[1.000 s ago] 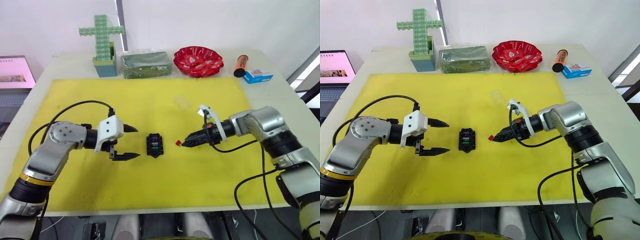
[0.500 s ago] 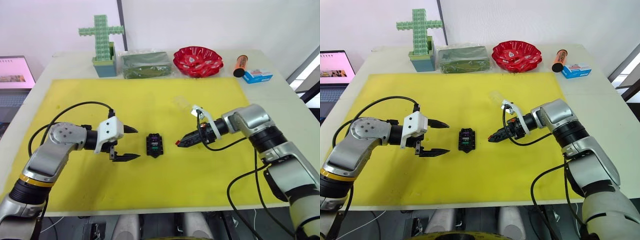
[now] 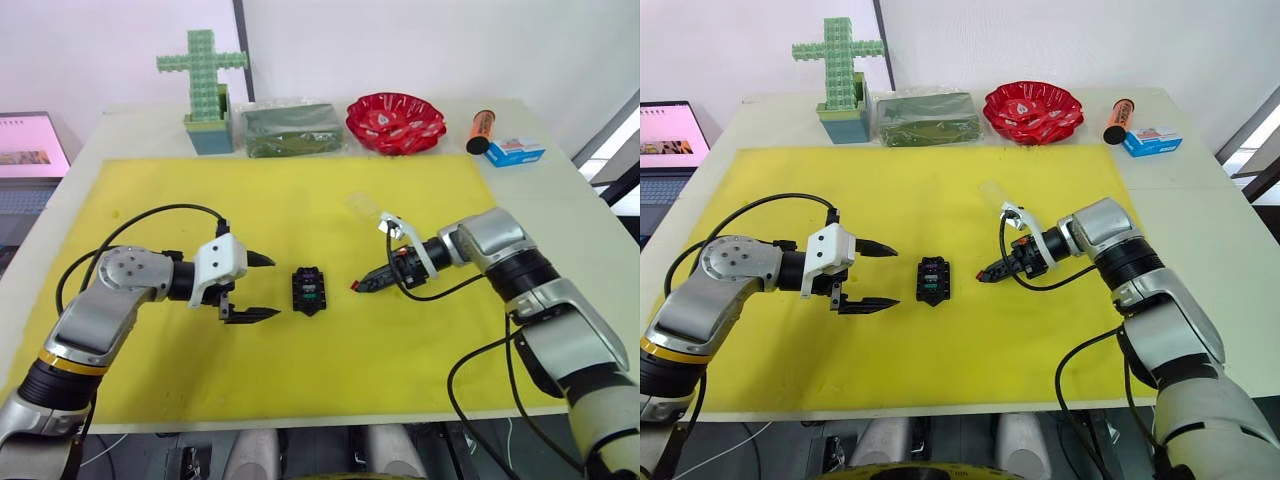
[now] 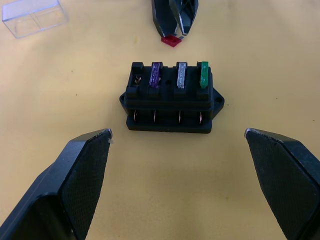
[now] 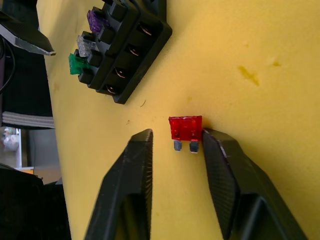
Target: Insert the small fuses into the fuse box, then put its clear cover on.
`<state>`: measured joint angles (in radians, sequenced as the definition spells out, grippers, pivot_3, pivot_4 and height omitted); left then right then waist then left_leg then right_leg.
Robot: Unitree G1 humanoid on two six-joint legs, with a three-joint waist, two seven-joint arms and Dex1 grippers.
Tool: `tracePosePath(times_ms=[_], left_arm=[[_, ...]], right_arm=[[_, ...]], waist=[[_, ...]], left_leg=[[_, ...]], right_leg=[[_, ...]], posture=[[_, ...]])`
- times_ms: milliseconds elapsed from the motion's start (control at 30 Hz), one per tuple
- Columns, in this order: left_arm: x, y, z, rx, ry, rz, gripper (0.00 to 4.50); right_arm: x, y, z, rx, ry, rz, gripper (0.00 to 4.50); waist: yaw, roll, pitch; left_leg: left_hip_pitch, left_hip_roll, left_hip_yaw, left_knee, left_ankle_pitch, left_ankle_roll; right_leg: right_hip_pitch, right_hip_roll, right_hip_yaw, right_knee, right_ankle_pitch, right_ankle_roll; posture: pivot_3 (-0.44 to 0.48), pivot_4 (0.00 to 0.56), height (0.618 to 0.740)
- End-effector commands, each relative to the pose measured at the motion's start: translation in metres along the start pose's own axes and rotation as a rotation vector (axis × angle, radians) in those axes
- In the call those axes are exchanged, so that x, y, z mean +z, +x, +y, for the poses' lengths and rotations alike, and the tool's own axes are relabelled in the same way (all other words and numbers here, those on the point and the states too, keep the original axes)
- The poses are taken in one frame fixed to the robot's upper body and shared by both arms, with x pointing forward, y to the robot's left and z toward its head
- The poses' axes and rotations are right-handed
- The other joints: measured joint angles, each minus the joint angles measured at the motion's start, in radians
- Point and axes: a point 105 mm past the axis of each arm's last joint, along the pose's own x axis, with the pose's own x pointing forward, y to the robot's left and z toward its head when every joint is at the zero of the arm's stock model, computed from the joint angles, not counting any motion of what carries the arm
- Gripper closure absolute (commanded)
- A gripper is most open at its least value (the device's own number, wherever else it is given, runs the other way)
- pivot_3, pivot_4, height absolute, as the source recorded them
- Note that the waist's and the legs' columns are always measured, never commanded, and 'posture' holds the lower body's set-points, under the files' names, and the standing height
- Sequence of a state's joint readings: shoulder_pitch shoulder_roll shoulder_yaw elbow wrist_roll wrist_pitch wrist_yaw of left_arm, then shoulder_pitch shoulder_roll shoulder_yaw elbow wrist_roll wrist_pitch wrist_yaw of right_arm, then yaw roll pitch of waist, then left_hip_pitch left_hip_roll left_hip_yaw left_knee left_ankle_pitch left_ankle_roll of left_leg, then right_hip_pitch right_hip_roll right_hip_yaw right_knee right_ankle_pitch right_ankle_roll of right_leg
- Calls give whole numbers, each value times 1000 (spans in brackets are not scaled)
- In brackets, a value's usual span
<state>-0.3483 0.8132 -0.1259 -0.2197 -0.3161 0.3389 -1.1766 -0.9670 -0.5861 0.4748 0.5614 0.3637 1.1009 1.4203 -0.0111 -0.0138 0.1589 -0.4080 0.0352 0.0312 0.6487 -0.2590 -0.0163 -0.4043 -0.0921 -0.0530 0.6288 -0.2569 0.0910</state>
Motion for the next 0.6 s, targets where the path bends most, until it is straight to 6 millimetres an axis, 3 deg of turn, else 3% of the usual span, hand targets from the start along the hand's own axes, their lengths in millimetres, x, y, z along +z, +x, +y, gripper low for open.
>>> tracePosePath(times_ms=[33, 67, 233, 600], left_arm=[[9, -4, 1, 12, 48, -11, 0], [9, -4, 1, 12, 48, -11, 0], [9, -3, 1, 14, 48, -13, 0], [9, -2, 1, 12, 49, -16, 0]], right_arm=[[7, -2, 2, 1, -24, -11, 2896], [7, -2, 1, 1, -23, -13, 2896], [7, -3, 0, -6, -19, -13, 4405], [6, -4, -1, -10, -10, -22, 4460]], waist=[[0, 0, 0], [0, 0, 0], [0, 0, 0], [0, 0, 0]], left_leg=[[0, 0, 0, 0, 0, 0], [0, 0, 0, 0, 0, 0], [0, 0, 0, 0, 0, 0], [0, 0, 0, 0, 0, 0]], right_leg=[[0, 0, 0, 0, 0, 0], [0, 0, 0, 0, 0, 0], [0, 0, 0, 0, 0, 0], [0, 0, 0, 0, 0, 0]], posture=[[0, 150, 740], [0, 150, 740], [0, 150, 740], [0, 150, 740]])
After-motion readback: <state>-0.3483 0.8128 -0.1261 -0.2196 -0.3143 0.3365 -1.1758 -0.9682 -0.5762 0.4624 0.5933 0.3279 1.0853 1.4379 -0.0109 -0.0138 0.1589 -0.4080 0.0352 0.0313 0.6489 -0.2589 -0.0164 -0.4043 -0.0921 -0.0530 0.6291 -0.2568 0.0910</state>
